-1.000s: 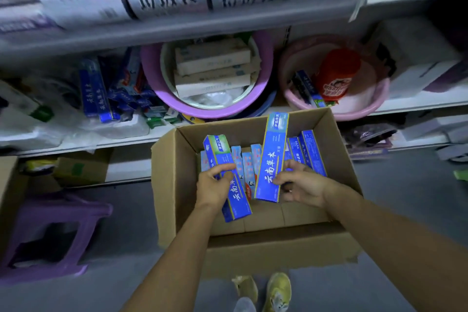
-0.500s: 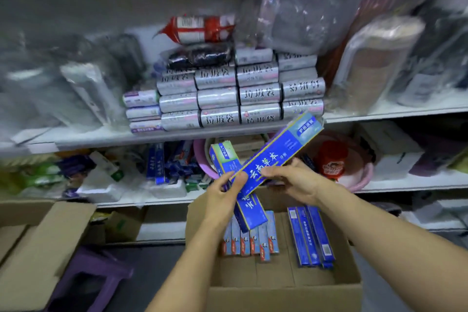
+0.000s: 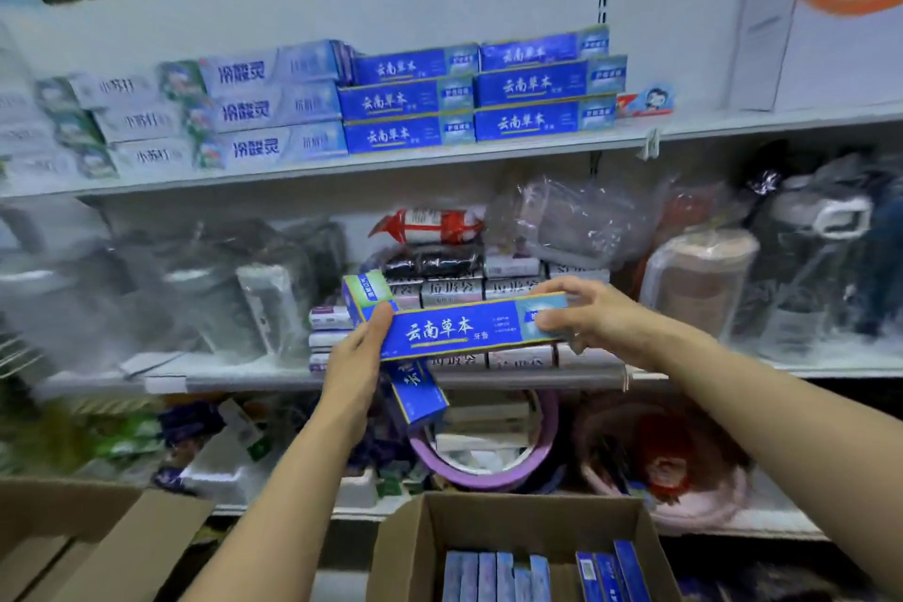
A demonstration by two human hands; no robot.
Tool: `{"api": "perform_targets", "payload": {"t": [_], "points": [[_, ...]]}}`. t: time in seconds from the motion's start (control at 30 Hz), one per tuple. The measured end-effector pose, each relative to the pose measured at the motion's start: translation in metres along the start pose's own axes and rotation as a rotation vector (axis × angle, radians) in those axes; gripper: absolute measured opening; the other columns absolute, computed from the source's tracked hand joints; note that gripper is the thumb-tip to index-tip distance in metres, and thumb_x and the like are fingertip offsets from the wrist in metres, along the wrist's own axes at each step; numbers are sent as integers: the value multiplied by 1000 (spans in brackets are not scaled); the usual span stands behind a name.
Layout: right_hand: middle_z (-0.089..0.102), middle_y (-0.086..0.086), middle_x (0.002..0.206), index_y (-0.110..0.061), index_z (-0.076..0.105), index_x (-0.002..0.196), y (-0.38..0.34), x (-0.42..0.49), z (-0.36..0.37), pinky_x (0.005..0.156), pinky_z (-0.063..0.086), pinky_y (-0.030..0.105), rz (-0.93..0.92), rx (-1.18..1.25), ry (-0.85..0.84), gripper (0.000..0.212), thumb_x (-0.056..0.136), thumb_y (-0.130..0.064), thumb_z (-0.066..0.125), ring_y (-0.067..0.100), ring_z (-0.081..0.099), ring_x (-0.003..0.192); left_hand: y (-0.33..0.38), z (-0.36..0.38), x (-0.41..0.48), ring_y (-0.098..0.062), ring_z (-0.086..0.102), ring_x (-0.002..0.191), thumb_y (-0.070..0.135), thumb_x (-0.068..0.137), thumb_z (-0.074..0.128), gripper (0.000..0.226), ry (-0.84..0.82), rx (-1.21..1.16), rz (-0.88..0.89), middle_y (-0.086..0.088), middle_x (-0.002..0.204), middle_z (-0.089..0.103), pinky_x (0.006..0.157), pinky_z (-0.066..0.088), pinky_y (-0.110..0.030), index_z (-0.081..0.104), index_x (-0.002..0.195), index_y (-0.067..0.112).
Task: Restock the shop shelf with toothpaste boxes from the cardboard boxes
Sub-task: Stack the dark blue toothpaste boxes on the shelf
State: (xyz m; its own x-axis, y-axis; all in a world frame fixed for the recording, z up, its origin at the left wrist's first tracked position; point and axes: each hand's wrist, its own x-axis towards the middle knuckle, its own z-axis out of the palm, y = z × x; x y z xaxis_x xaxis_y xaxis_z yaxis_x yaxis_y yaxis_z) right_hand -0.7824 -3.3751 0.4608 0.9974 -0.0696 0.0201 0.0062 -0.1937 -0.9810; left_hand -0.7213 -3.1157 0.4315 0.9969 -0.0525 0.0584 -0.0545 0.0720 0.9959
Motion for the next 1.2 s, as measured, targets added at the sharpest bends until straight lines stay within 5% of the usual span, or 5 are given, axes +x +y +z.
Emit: {"api": "perform_targets", "payload": {"t": [0.3, 0.57, 0.73, 0.93, 1.2], "points": [[68, 0, 95, -30, 63, 112, -86, 14, -11, 64, 55, 24, -242, -578, -150, 45, 73, -19, 82, 6, 62, 71, 67, 0, 16, -9, 65, 63, 57, 89, 54, 41, -21, -5, 81, 2, 83, 73, 60, 51, -27, 69, 98, 20], [66, -15, 112, -33, 59, 120, -129, 44, -8, 87, 49, 28, -657, -1005, 222, 53, 72, -49, 76, 7, 63, 100, 134, -8, 58, -21, 64, 69, 59, 82, 63, 44, -5, -84, 119, -4, 87, 75, 64, 49, -29, 70, 96, 19], [60, -16, 105, -24, 59, 122, -159, 86, -14, 88, 50, 34, -798, -909, 297, 53, 75, -44, 75, 8, 60, 97, 179, -6, 91, -17, 69, 70, 58, 88, 57, 41, 23, -158, 149, -3, 85, 73, 57, 56, -28, 65, 97, 18], [62, 2, 104, -23, 58, 116, -210, 147, -28, 83, 48, 37, -812, -944, 496, 44, 78, -38, 75, 21, 59, 93, 200, -13, 138, -12, 54, 66, 4, 94, 40, 27, 52, -184, 220, -1, 82, 57, 60, 49, -28, 58, 109, 18], [57, 10, 124, -22, 52, 129, -247, 220, -35, 90, 44, 40, -626, -1195, 556, 54, 81, -40, 71, 33, 55, 108, 198, -15, 192, -16, 55, 77, -3, 93, 39, 32, -1, -228, 237, -4, 91, 57, 60, 51, -32, 56, 111, 18]]}}
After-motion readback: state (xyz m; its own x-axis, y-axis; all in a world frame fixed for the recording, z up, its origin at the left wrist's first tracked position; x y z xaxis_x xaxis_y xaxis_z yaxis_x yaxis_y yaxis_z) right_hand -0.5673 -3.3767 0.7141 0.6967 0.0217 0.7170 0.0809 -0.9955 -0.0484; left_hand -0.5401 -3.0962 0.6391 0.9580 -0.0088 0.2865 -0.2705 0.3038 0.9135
